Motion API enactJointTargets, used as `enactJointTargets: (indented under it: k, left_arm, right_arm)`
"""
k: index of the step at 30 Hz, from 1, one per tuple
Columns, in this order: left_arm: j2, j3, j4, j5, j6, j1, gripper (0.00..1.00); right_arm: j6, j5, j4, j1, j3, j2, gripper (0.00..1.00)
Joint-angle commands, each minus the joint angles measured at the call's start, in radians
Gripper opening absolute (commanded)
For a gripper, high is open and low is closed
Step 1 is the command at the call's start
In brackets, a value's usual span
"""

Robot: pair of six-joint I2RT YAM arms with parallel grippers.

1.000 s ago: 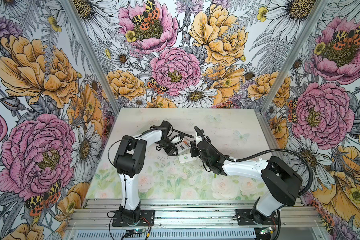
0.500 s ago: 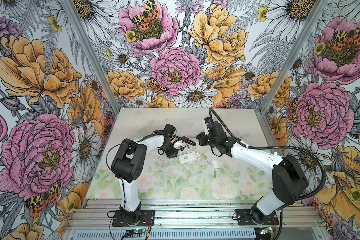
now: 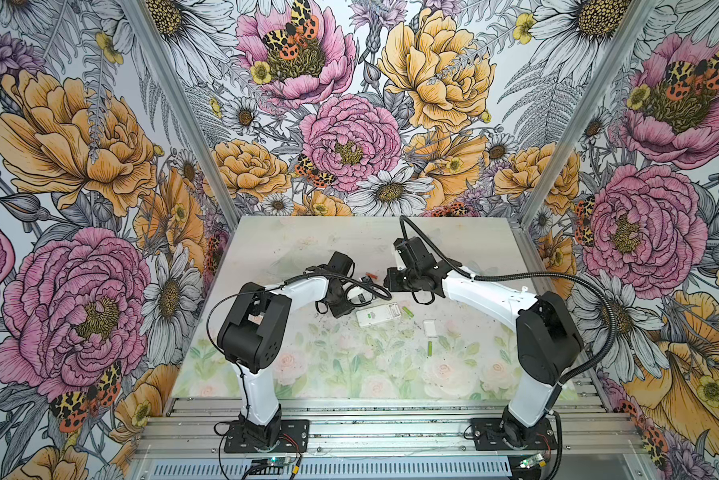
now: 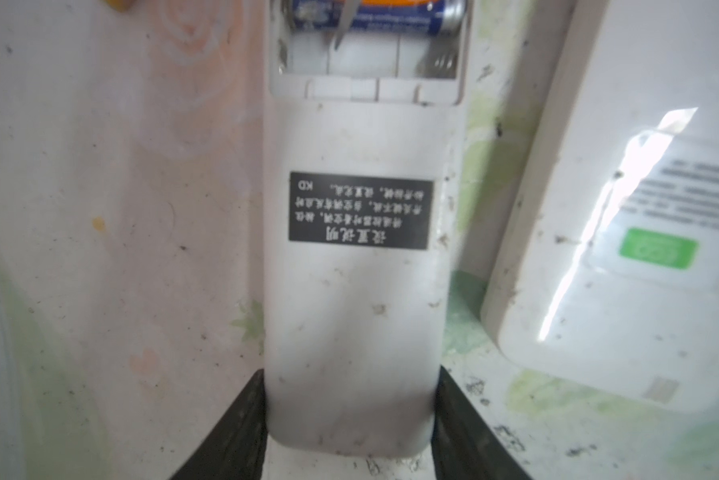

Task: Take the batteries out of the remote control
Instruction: 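Reposition the screwdriver tip onto the blue battery with the right gripper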

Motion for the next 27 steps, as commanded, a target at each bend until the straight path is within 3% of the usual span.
enactJointTargets:
  k: [1, 10, 27]
  left_arm:
    - [-0.011, -0.027, -0.001, -0.04, 0.033, -0.006, 0.0]
    - [-0.022, -0.035, -0.002, -0.051, 0.035, -0.005, 0.0]
    - [-0.021, -0.032, 0.001, -0.055, 0.034, -0.005, 0.0]
  right_arm:
    - [-0.024, 0.025, -0.019, 0.006, 0.045, 0.01, 0.0]
    - [-0.079, 0.064, -0.143, 0.007, 0.078, -0.029, 0.0]
    - [-0.117, 0.092, -0.172, 0.027, 0.098, -0.021, 0.0]
